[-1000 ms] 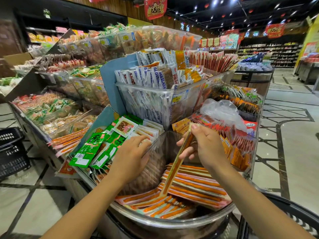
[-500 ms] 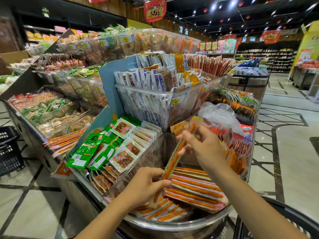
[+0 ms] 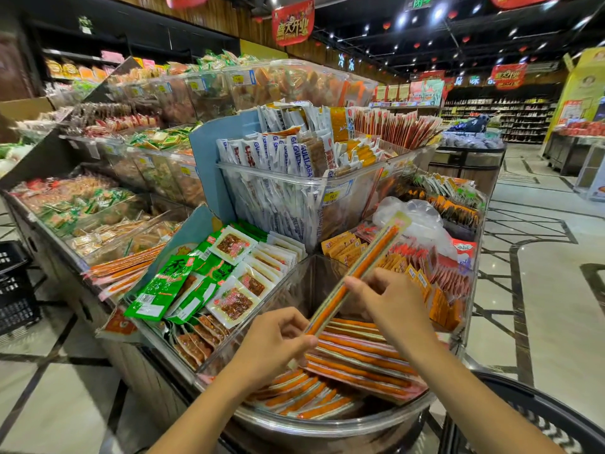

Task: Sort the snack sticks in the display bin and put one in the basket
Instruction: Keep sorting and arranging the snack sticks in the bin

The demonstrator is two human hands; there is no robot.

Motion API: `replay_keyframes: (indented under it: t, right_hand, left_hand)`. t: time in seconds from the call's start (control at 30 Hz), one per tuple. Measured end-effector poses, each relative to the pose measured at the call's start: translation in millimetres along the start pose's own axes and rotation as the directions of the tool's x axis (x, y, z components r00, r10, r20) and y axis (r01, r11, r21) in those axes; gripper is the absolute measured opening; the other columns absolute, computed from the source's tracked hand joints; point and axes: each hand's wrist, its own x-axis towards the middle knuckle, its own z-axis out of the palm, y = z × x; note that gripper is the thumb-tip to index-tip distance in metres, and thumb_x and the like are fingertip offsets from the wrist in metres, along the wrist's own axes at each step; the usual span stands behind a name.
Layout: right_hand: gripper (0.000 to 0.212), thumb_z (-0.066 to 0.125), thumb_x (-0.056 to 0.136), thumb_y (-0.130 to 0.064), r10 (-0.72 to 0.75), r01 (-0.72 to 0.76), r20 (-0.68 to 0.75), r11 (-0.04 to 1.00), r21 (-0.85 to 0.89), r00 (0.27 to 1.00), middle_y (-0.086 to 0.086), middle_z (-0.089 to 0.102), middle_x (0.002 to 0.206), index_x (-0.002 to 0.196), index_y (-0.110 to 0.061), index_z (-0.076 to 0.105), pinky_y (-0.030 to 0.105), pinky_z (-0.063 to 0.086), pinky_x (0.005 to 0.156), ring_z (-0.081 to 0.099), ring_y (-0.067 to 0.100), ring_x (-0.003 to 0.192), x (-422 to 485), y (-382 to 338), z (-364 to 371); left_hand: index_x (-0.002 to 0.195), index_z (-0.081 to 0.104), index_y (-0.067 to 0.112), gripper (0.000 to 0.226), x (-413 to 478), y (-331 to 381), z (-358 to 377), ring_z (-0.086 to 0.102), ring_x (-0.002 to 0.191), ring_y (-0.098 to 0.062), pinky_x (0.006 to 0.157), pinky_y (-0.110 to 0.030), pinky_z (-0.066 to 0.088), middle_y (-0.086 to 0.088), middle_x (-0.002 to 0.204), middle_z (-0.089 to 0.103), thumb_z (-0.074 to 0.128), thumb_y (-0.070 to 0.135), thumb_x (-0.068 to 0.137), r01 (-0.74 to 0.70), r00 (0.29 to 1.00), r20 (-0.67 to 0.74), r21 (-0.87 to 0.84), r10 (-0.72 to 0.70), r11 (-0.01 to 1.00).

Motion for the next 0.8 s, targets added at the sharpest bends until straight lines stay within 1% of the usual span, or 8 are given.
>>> replay_keyframes:
  t: [0.07,0.17,0.27,0.4,0.53,0.67,0.73,0.8]
  right_hand:
    - [0.032,0.074,0.087,-0.041,-0.183,0.165,-0.046,0.953,-0.255,0.982,-0.009,0.055,0.059,0.067,-0.024,0.056,0.017,0.036,0.05,0.053,0.007,0.055,-5,4,0]
    - [0.014,0.076,0.086,-0.028,-0.468,0.472,0.101,0.808,-0.353,0.878,-0.011,0.058,0.092,0.091,-0.023,0.064,0.02,0.049,0.056,0.055,0.004,0.067,-10,5,2]
    - [0.033,0.074,0.089,-0.031,-0.467,0.563,0.314,0.711,-0.422,0.826,-0.009,0.06,0.116,0.121,-0.026,0.068,0.031,0.058,0.069,0.063,0.011,0.091,-8,7,5]
    - [0.026,0.069,0.093,-0.038,-0.405,0.542,0.39,0.756,-0.366,0.827,-0.012,0.068,0.106,0.118,-0.031,0.072,0.029,0.052,0.08,0.063,0.01,0.1,-1,4,-1]
    - [0.017,0.076,0.088,-0.034,-0.324,0.444,0.383,0.851,-0.281,0.865,-0.015,0.069,0.094,0.104,-0.027,0.076,0.025,0.049,0.08,0.061,0.004,0.089,6,-2,-5]
    - [0.007,0.08,0.085,-0.028,-0.158,0.215,0.32,0.965,-0.152,0.934,-0.02,0.065,0.078,0.089,-0.027,0.074,0.028,0.052,0.076,0.062,-0.001,0.079,9,-3,-7]
    - [0.014,0.082,0.083,-0.026,-0.13,0.155,0.264,0.985,-0.077,0.956,-0.013,0.067,0.073,0.079,-0.03,0.069,0.03,0.054,0.071,0.062,0.001,0.072,10,-3,-9]
    - [0.019,0.082,0.082,-0.023,-0.112,0.12,0.174,0.992,-0.034,0.978,-0.009,0.063,0.067,0.073,-0.026,0.066,0.02,0.045,0.06,0.056,0.0,0.061,12,-7,-11]
  left_hand:
    - [0.089,0.069,0.009,0.011,1,-1,-1,0.071,0.065,-0.035,0.058,-0.039,0.056,-0.015,0.077,0.073,0.078,0.014,0.087,0.0,1.0,-0.027,-0.024,-0.001,1.0]
    - [0.087,0.073,0.016,0.004,1,0,0,0.068,0.062,-0.018,0.059,-0.029,0.049,-0.006,0.073,0.073,0.077,0.016,0.087,-0.02,0.999,-0.029,0.021,0.021,1.0]
    - [0.088,0.078,0.026,0.012,0,4,-3,0.069,0.074,-0.003,0.071,-0.02,0.05,0.009,0.079,0.075,0.078,0.015,0.086,-0.081,0.995,-0.055,0.125,0.088,0.989]
    - [0.091,0.081,0.023,0.014,-2,23,-22,0.072,0.08,-0.004,0.074,-0.016,0.053,0.01,0.083,0.077,0.082,0.013,0.082,-0.103,0.986,-0.113,0.157,0.122,0.982]
    - [0.083,0.079,0.013,0.007,-1,50,-49,0.066,0.059,-0.022,0.051,-0.025,0.052,-0.015,0.07,0.072,0.083,0.012,0.078,-0.1,0.985,-0.143,-0.003,0.098,0.995]
    - [0.087,0.071,-0.006,0.013,3,70,-72,0.065,0.052,-0.021,0.042,-0.021,0.045,-0.02,0.076,0.074,0.077,0.005,0.083,-0.112,0.964,-0.252,-0.08,0.089,0.99]
    - [0.089,0.071,-0.004,0.011,3,74,-76,0.065,0.054,-0.022,0.042,-0.022,0.047,-0.017,0.079,0.076,0.074,0.007,0.087,-0.114,0.959,-0.27,-0.075,0.09,0.991]
    - [0.089,0.073,0.001,0.007,3,72,-72,0.065,0.056,-0.023,0.043,-0.024,0.046,-0.014,0.079,0.076,0.074,0.008,0.088,-0.092,0.967,-0.243,-0.028,0.083,0.995]
